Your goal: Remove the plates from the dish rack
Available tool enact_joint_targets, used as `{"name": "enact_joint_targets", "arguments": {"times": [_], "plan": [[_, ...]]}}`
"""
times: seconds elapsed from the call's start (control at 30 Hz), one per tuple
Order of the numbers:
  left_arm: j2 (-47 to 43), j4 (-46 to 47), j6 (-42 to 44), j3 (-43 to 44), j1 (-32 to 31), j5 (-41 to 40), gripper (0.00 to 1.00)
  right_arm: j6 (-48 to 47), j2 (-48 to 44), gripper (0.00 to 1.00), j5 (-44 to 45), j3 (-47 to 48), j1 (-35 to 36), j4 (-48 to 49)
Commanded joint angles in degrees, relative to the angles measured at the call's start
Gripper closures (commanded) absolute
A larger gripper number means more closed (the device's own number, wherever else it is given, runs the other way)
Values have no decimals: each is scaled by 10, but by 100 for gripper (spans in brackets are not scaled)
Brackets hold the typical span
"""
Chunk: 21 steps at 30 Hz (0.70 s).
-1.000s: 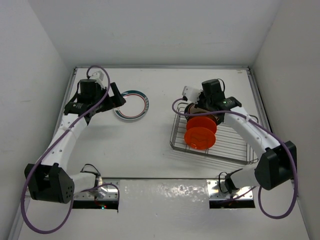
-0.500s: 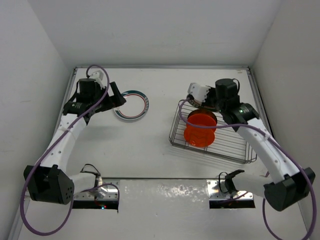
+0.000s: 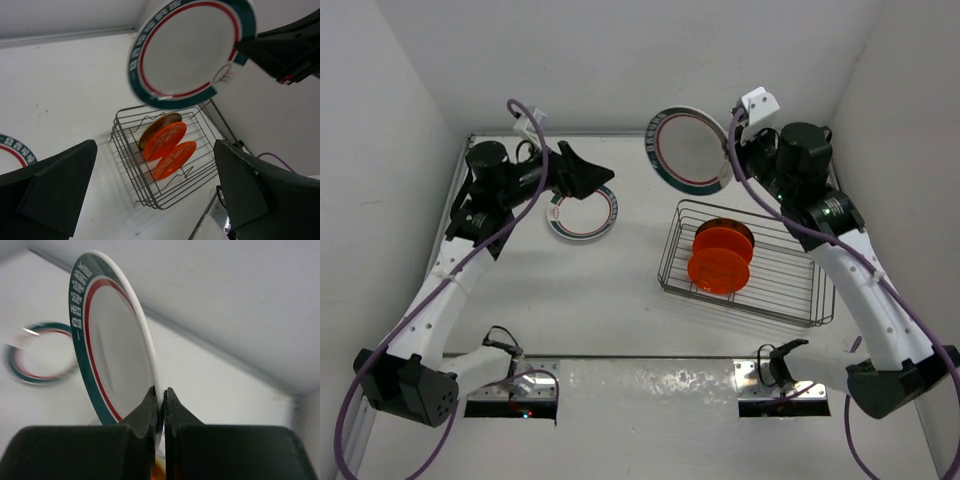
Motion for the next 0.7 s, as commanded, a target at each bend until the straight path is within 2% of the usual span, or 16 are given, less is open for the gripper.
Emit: {"name": "enact_joint_targets", "arguments": {"times": [0.0,0.07,0.13,0.27,0.37,0.5,0.6,0.63,0.67], "plan": [[20,7,28,48,-10,23,0,317,14,100,-100,-29,3,78],[29,-33,60,59,-10,-26,2,415,-4,100,-115,-102,2,194],[34,-77,87,62,-10,-65,4,492,-6,100,-139,-134,3,255],[34,-87,97,40,-10,-78,7,598,33,100,-210,-180,3,407],[40,-96,102,29,-10,-97,9,644,47,100,-225,-202,4,465],[53,-94,102,26,-10,-93,14,651,65,100,-233,-206,7,477],[66,-53,74,19,-9,-26,56,663,87,100,-245,-205,12,493],[68,-39,61,16,-10,-13,90,669,92,100,-248,-205,13,499],[76,-17,52,13,-10,-2,100,670,97,100,-251,-207,14,502]]}}
